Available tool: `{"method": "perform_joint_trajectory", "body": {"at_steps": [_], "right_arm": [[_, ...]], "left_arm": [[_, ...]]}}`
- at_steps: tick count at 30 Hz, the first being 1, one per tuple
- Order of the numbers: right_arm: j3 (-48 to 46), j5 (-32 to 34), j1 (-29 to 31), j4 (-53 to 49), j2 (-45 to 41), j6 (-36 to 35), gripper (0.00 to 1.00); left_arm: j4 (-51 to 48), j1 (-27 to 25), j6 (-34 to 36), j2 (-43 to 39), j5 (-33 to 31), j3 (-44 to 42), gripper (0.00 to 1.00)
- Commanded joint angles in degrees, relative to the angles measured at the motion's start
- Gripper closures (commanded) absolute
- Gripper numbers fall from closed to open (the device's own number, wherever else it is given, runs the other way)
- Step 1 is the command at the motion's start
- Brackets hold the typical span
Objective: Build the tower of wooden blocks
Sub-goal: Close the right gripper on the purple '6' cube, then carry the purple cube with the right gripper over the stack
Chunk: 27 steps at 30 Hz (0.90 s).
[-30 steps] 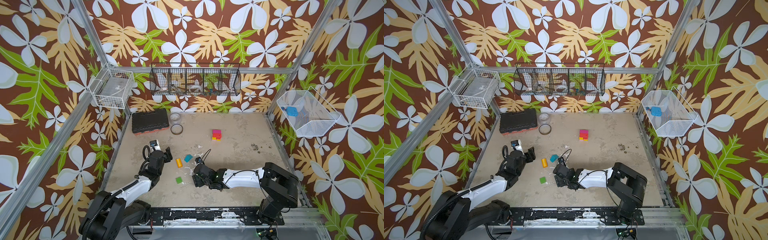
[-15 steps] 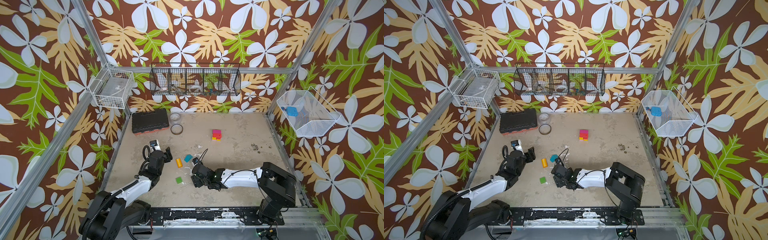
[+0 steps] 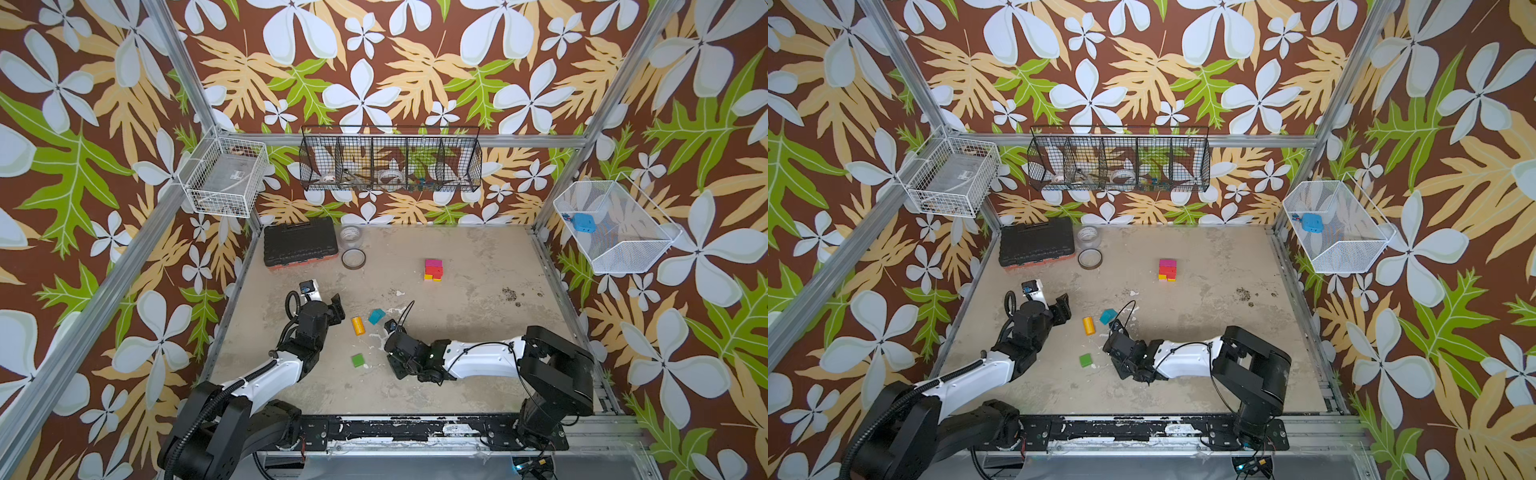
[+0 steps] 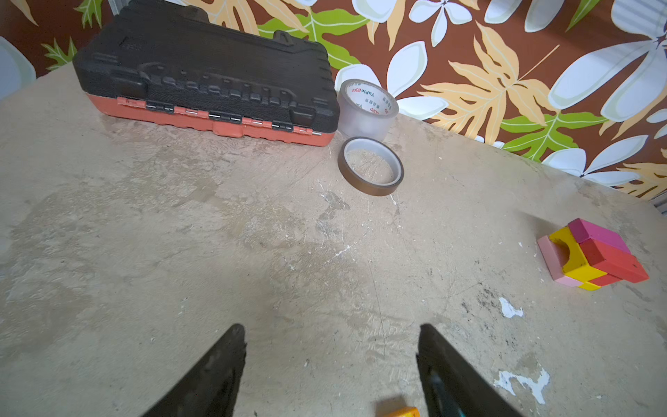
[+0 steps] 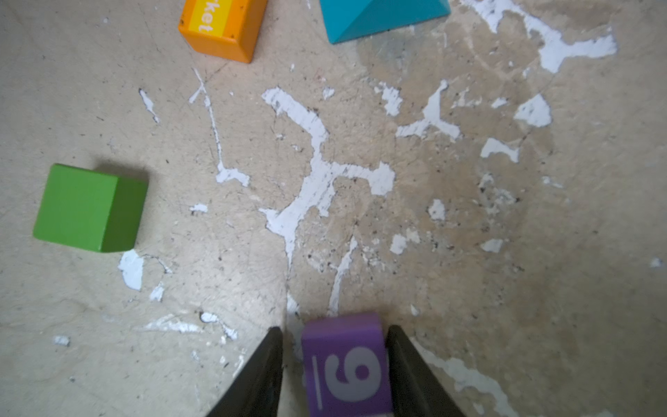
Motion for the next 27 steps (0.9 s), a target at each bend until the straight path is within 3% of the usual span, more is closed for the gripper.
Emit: {"method": "perform_joint_trajectory", "body": {"at_steps": [1,12,16,24,27], "right_arm": [[-0.2,-0.04,0.21,-0.85,-0.26,0.29,0.59],[1.36,1.51,0.21,-2.45,0.79,0.77,0.77],[4.66,5.08,-0.45,-5.7,-2.32,-0.32,0.82],[14.82,14.11,-8.54,-12.66,-9.37,2.43,0.92],[18.89,13.35,-13.18,-15.53,-8.97,4.12,0.96]], "left_arm": [[1.03,0.01,0.26,-0.01,0.35,0.42,0.24],[1.04,0.03,0.35,-0.1,0.57,0.34,0.24],[1.17,0.03,0.35,-0.25,0.72,0.25,0.24],[1.47,0.02,0.43,-0.75,0.97,-0.1,0.24],[1.74,0.06,0.43,-1.08,1.14,-0.36,0.24]]}}
